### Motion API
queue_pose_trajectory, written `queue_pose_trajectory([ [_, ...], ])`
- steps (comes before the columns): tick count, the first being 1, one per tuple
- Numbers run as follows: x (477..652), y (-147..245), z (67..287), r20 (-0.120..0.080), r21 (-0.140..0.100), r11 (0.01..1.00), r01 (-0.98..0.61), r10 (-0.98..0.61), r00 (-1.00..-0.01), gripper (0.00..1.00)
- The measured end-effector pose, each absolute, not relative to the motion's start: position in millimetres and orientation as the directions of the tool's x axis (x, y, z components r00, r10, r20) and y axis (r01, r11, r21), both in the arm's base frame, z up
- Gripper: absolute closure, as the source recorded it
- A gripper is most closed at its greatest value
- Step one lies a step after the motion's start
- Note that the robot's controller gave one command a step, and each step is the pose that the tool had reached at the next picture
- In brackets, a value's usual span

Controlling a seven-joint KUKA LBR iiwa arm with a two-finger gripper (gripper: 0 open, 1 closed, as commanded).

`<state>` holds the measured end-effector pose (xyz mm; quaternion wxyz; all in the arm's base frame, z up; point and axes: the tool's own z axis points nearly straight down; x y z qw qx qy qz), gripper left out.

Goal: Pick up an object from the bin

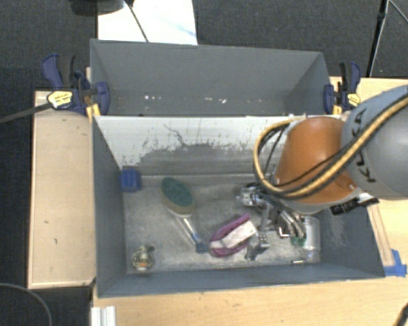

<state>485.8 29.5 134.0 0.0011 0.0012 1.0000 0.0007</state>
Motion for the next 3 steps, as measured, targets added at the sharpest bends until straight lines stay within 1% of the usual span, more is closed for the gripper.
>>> queue_pose_trajectory([
  [1,477.6,38.2,81.5,0.001,0.001,0.999,0.036,0.036,-0.999,0.00],
  [2,478.5,37.8,83.7,-0.002,0.001,0.999,0.037,0.037,-0.999,1.00],
  [3,481.8,68.7,204.5,-0.009,0.003,1.000,0.004,0.004,-1.000,1.00],
])
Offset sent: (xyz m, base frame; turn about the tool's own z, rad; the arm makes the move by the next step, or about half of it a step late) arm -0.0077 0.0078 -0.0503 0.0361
